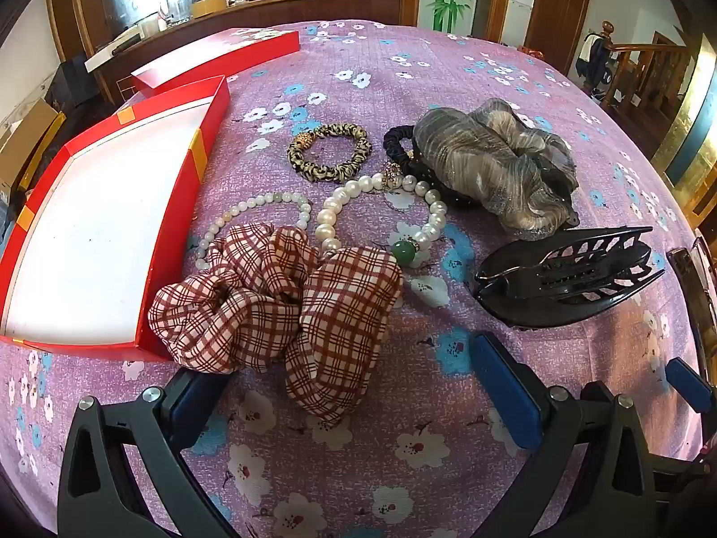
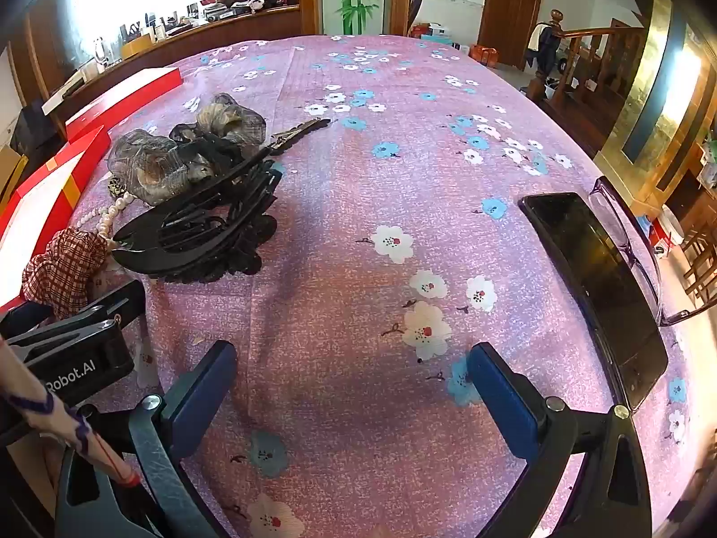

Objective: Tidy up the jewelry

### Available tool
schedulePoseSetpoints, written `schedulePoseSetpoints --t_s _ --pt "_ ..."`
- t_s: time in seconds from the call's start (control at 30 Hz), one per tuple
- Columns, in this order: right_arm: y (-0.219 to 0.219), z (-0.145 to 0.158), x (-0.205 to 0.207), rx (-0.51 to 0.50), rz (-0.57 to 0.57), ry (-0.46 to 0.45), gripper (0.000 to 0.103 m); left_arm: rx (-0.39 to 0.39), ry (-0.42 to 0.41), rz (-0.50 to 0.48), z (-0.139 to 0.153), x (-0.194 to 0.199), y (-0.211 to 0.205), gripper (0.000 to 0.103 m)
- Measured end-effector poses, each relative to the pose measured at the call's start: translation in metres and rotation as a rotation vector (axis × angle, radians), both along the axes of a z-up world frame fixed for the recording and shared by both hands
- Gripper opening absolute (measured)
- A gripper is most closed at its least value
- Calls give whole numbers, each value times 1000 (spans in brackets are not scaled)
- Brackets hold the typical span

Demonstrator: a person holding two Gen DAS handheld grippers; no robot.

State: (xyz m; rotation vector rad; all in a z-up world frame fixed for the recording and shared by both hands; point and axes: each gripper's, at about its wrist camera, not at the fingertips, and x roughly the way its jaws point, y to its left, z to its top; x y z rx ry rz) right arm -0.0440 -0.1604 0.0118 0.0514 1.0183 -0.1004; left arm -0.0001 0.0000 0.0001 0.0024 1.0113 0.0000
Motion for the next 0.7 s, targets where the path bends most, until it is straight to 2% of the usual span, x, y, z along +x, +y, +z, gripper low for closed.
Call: schedulePoseSetpoints --t_s 0.53,0.63,0.7 --pt "0 0 6 -2 22 1 103 -3 1 -11 1 -1 0 103" --pt "-1 -1 6 -1 36 1 103 -3 0 -47 1 -4 3 103" --pt "1 0 6 -6 80 7 102 -33 13 -82 4 -11 9 103"
